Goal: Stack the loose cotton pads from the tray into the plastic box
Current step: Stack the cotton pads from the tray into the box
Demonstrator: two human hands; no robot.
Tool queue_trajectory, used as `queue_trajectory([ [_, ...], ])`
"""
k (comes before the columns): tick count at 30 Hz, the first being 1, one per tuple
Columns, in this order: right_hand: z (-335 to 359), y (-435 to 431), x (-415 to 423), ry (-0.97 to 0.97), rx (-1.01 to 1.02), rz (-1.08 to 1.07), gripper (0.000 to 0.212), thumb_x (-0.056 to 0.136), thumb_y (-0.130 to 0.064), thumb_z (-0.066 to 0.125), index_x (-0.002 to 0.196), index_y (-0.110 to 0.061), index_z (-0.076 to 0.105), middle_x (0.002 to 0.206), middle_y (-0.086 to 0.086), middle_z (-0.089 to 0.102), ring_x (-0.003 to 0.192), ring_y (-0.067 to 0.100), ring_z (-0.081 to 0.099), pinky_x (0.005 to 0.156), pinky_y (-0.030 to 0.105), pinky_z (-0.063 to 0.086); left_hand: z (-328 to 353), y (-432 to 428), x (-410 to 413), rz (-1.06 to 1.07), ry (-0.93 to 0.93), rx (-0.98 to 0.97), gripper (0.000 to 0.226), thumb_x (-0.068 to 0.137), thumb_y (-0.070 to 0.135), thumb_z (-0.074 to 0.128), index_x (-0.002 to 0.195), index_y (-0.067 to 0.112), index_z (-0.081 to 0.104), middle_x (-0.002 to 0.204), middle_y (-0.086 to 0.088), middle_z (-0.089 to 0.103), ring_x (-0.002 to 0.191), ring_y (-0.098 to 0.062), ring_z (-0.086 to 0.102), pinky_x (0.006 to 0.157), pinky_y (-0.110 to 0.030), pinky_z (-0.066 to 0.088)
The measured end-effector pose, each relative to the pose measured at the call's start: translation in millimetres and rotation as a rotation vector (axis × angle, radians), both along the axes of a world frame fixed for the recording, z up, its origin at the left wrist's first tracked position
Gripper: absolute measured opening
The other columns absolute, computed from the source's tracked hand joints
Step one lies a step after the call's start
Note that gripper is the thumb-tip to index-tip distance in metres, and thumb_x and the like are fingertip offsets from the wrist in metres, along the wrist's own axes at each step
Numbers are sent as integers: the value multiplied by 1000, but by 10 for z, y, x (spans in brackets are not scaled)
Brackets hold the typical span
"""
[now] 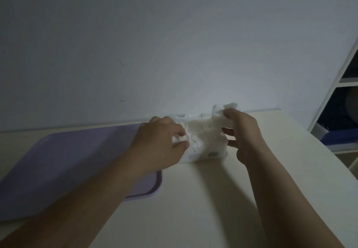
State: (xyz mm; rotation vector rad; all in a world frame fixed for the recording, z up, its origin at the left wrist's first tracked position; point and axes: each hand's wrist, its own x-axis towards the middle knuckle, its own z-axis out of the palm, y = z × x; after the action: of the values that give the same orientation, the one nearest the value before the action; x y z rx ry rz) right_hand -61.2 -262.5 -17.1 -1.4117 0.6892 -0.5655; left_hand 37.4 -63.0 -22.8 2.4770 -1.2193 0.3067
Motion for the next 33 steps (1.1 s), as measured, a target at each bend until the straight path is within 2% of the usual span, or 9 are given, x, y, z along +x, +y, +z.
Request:
queue_trajectory([
  [2,-2,-11,-10,-13,11,-64,26,87,-27,61,101,-7,70,89,4,70,78,23,67,68,36,52,101,-80,-68,11,-74,18,42,80,61,59,112,36,70,122,16,66,117,-18,56,100,-43,45],
  [5,-2,-60,-30,-10,-62,-152,32,88,-28,59,102,0,66,92,15,73,68,25,63,59,33,47,146,-366,-173,-242,67,-45,39,83,33,73,121,24,70,127,4,68,122,-23,58,109,-31,39],
  [7,10,-74,-46,-14,-92,-139,39,87,-32,56,104,2,66,87,19,74,55,23,58,50,29,41,77,-559,-184,-369,191,16,44,81,19,67,125,23,66,128,2,66,123,-20,58,112,-33,40],
  [11,-2,-87,-88,9,-169,-96,38,88,-34,56,96,3,64,79,19,75,44,24,53,45,28,36,32,-691,-121,-382,290,57,44,78,23,56,120,17,65,123,5,65,121,-15,58,103,-40,48],
  [16,55,-93,-108,11,-257,-103,32,88,-32,54,92,-2,65,78,13,76,44,28,63,46,29,37,57,-643,-118,-378,218,108,52,85,27,61,137,28,63,137,3,57,130,-23,44,115,-35,35],
  [22,100,-76,-158,115,-395,69,41,86,-38,54,93,2,61,78,13,67,41,26,60,43,27,35,-4,-660,-107,-410,89,55,23,93,26,65,112,19,74,120,2,63,114,-18,50,96,-12,28],
  [25,100,5,-146,251,-568,64,38,82,-48,53,89,-11,57,76,4,68,40,23,66,51,32,45,-65,-706,-81,-438,27,76,20,96,37,60,106,26,73,111,7,65,103,-12,52,100,-21,39],
  [27,115,56,-134,351,-714,36,31,83,-49,53,86,-19,53,74,-2,67,39,18,66,56,32,48,-66,-712,-37,-441,26,59,25,95,40,57,93,23,75,99,7,66,93,-14,56,91,-31,47],
  [33,100,113,-115,415,-961,38,23,85,-45,55,83,-24,45,79,-6,65,58,20,67,59,28,44,-148,-661,68,-478,3,-53,35,96,31,52,69,14,65,79,0,63,75,-17,54,76,-41,47],
])
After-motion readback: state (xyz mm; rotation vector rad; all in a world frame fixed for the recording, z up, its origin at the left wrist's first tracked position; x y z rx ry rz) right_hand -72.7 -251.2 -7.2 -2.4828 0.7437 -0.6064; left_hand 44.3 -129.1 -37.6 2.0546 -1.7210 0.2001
